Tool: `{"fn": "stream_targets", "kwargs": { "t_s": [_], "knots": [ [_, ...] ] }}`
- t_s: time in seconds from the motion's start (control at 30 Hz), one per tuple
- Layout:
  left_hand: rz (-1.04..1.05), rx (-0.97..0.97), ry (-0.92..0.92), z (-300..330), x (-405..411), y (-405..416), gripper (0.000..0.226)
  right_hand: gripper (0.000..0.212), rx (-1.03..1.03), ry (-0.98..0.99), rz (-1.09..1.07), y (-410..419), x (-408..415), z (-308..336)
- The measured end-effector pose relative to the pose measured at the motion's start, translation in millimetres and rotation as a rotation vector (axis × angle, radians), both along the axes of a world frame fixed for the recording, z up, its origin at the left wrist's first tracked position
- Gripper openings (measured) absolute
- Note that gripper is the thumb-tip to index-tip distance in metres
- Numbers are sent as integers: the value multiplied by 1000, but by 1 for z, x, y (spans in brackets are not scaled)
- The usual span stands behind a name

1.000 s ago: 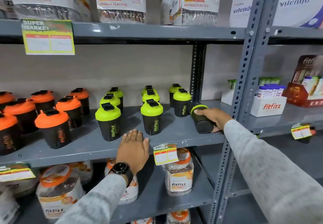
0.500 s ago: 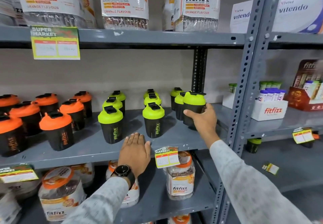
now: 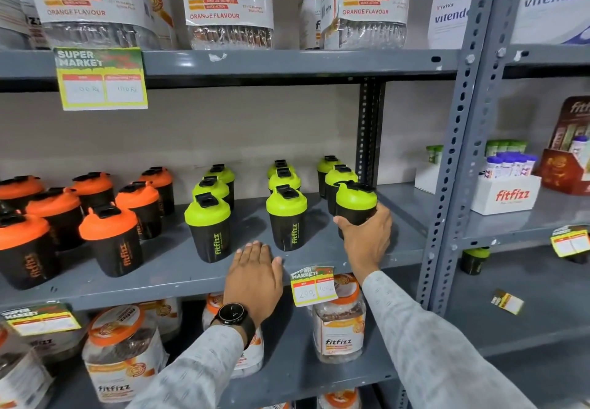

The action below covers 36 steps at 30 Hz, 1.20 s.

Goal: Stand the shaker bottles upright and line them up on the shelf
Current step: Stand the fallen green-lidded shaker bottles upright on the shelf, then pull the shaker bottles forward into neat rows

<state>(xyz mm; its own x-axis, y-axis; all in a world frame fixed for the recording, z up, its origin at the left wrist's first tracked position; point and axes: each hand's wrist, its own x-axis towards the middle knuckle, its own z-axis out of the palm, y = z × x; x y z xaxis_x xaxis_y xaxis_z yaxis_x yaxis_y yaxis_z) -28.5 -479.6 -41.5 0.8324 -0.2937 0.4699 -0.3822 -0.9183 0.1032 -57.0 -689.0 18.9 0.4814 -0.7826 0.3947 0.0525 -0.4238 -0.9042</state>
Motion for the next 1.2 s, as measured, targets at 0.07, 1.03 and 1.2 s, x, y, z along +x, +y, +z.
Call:
{"fn": "stream_targets", "kwargs": {
  "t_s": [0.07, 1.03, 1.2],
  "knots": [
    [-10, -9, 0, -1, -1, 0, 77, 99, -2, 21, 19, 2, -3, -1],
    [387, -1168, -63, 51, 4, -130, 105, 99, -72, 154, 356, -67, 4, -12],
    [316, -1108, -88, 40, 7, -120, 89, 79, -70, 87, 255, -61, 5, -17]
  ]
}}
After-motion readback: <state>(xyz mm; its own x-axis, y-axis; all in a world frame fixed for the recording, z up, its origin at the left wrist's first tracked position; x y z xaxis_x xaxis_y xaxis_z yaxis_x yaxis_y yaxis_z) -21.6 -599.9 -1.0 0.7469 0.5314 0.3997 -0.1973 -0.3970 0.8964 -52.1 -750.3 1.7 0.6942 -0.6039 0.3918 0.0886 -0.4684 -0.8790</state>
